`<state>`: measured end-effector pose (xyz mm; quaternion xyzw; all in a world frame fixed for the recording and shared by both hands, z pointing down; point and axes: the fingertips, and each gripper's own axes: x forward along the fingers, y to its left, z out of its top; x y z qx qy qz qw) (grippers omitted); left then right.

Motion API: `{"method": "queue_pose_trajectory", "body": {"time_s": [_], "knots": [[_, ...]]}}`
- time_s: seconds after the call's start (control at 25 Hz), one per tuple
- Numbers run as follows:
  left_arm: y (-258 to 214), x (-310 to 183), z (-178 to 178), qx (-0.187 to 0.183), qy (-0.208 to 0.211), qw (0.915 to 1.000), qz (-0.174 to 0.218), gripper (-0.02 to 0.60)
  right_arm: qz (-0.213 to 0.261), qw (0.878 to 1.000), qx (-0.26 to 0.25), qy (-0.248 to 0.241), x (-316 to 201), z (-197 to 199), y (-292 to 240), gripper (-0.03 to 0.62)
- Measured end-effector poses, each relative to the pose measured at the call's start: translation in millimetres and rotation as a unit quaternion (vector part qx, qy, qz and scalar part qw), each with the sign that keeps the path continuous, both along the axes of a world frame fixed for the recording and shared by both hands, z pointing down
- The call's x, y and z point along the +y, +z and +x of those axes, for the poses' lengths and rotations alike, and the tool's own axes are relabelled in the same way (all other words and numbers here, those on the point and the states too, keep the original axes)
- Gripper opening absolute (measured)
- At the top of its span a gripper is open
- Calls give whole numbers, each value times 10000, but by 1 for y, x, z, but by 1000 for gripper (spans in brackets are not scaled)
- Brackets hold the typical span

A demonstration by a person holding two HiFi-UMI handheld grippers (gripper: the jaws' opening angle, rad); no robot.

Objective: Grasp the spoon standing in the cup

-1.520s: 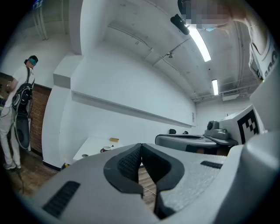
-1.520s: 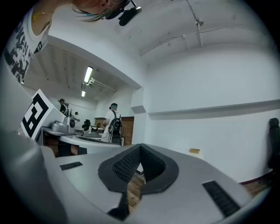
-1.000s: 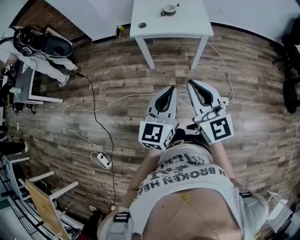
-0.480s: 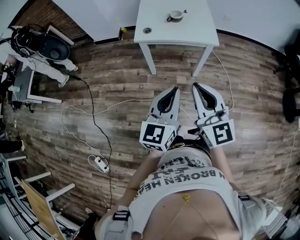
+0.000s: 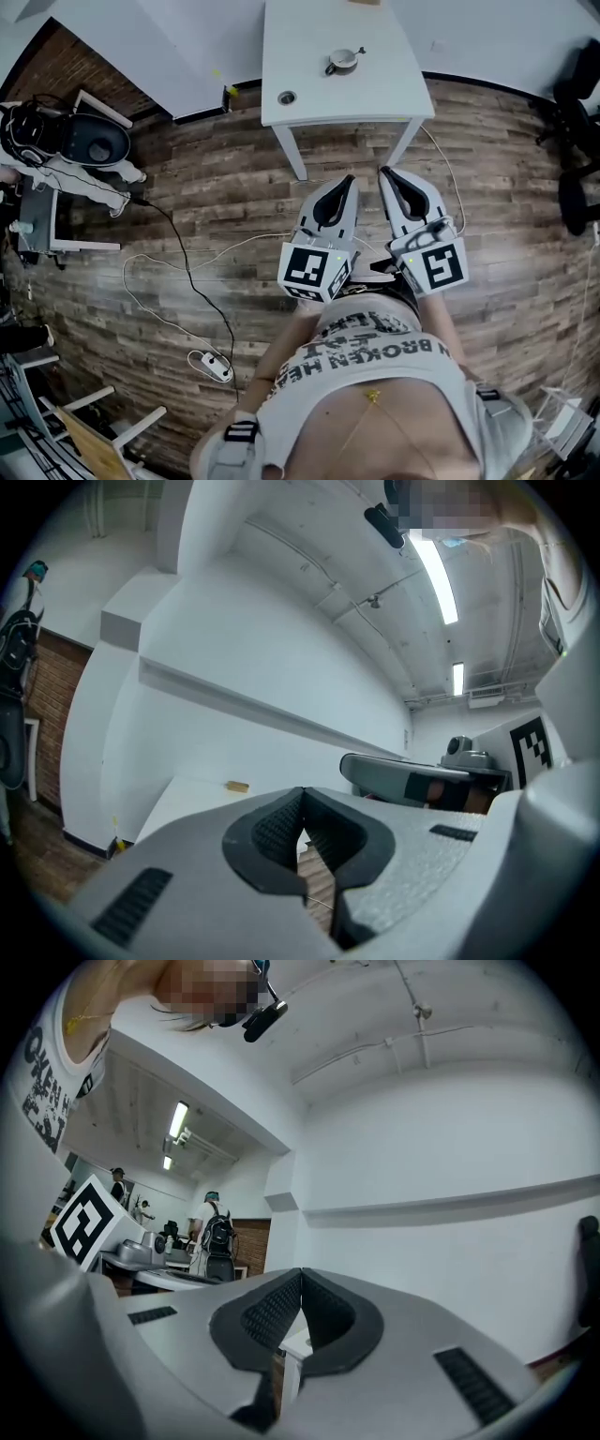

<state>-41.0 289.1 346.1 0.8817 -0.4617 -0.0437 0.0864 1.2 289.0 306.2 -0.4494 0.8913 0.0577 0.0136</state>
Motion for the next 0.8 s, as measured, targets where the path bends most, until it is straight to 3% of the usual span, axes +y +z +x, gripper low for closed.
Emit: {"method": "queue_pose_trajectory", "body": {"time_s": [0.4,0.8], "knots": [[13,-43,-40,-1,209,9996,-183,-2,-123,9999,59,88,-43,-47,11,8],[23,-68,-57,-48,208,9993,-298,-3,-307,9991,60,275,-65,-54,21,8]]}}
